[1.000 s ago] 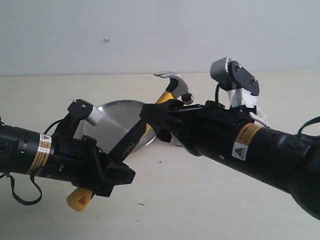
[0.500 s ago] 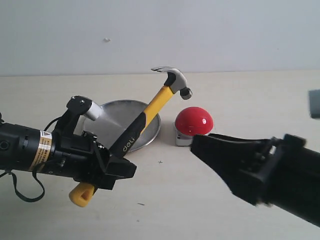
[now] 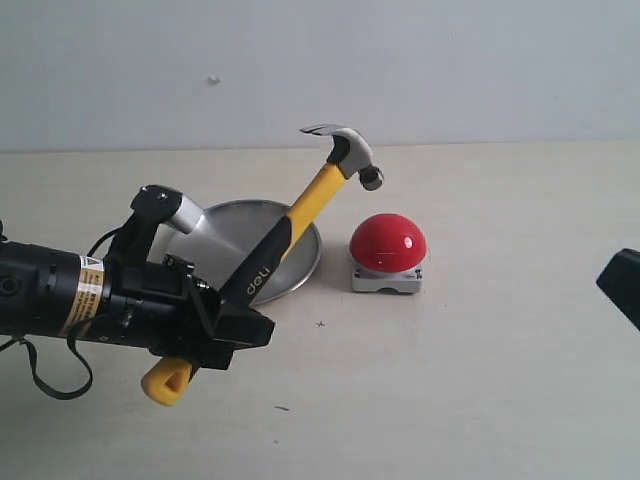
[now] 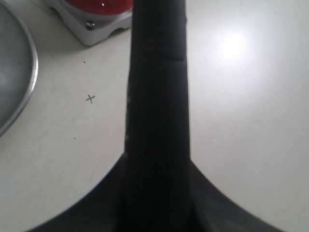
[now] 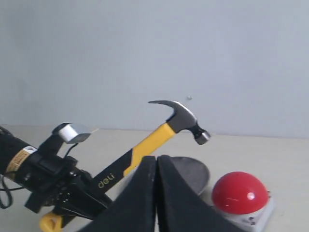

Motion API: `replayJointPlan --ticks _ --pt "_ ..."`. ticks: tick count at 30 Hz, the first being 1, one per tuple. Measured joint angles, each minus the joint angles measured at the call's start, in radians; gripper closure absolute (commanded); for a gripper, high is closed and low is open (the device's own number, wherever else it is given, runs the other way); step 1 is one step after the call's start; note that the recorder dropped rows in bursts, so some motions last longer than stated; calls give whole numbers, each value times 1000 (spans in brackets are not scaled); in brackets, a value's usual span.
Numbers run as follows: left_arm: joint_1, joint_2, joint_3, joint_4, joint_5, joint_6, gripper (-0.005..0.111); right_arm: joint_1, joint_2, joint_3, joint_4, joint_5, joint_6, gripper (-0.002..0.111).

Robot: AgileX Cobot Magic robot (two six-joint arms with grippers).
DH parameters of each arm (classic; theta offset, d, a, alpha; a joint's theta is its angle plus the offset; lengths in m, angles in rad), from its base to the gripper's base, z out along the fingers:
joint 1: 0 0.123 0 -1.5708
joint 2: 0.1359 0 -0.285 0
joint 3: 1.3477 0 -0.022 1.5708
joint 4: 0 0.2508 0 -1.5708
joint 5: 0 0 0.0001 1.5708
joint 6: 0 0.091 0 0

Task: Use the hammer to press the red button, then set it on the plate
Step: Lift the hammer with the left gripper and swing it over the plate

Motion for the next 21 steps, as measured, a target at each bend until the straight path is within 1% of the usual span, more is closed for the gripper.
replayJointPlan --ticks 2,6,13,21 --pt "0 0 -9 0 2 0 107 0 -33 17 57 0 -98 108" --pt "0 0 -24 -4 2 -9 107 0 -80 23 62 26 -181 108" --pt "0 0 -28 -8 2 -16 107 0 -164 23 54 122 -208 108" --pt "0 0 -28 -8 2 -18 107 0 -309 23 46 238 -230 108"
